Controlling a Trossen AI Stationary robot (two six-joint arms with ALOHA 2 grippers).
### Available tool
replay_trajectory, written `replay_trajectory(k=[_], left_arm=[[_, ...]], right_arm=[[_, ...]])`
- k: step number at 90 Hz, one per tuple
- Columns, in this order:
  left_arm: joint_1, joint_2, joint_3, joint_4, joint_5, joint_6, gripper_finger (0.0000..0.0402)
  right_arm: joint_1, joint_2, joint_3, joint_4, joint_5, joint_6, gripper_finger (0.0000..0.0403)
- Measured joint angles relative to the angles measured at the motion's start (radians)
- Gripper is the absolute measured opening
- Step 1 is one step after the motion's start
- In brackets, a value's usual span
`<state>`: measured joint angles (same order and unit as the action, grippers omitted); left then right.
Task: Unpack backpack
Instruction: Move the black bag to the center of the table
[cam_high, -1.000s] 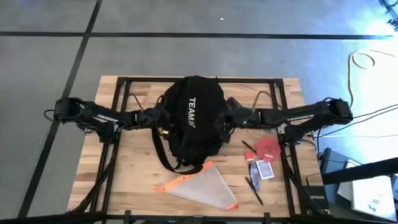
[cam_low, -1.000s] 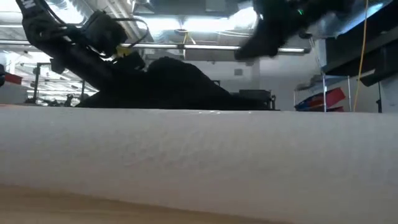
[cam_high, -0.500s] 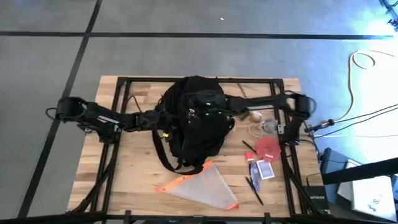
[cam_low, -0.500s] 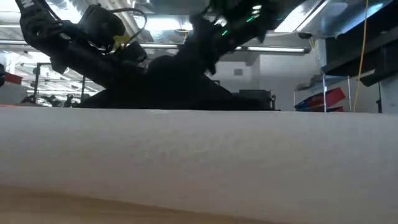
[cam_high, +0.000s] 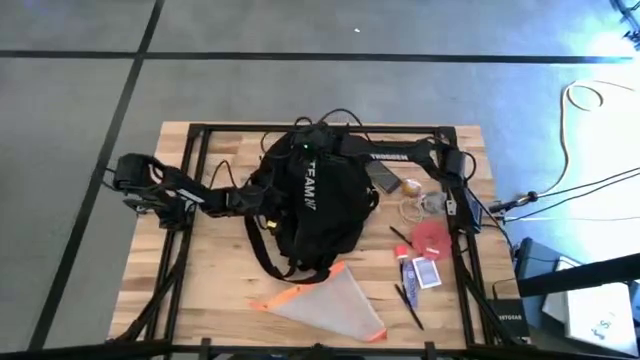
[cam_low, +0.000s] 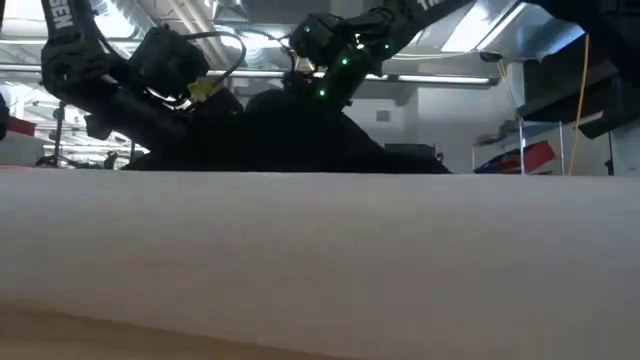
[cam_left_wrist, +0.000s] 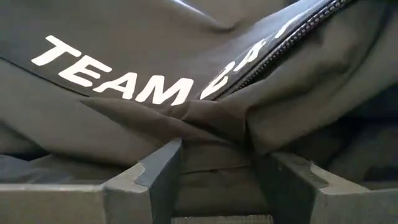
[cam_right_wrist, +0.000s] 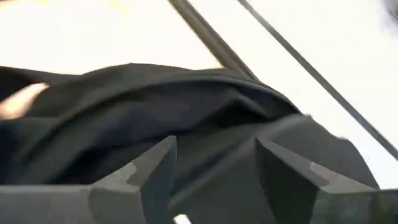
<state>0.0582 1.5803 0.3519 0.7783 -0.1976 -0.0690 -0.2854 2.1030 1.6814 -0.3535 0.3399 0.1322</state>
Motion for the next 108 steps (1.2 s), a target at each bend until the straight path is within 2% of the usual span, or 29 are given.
replay_trajectory(k=[19, 55, 66, 79, 82, 108], left_arm=[[0.0, 0.0, 0.0, 0.005, -0.004, 0.009, 0.0185], [0.0, 0.001, -0.001, 0.017, -0.007, 0.006, 0.0185], [0.0, 0.001, -0.001, 0.017, -0.007, 0.008, 0.0185], [0.0, 0.001, -0.001, 0.017, -0.007, 0.013, 0.0185], [0.0, 0.001, -0.001, 0.017, -0.008, 0.013, 0.0185], [0.0, 0.001, -0.001, 0.018, -0.008, 0.018, 0.0185]], right_arm=[[-0.044, 0.037, -0.013, -0.041, -0.044, 0.07, 0.0202], [-0.057, 0.11, -0.013, -0.021, -0.048, 0.039, 0.0198], [-0.056, 0.109, -0.013, -0.014, -0.036, 0.025, 0.0153], [-0.06, 0.106, -0.013, -0.036, -0.028, 0.015, 0.0034], [-0.063, 0.106, -0.013, -0.043, -0.03, 0.015, 0.0018], [-0.068, 0.038, -0.013, -0.151, -0.029, -0.008, 0.0001]])
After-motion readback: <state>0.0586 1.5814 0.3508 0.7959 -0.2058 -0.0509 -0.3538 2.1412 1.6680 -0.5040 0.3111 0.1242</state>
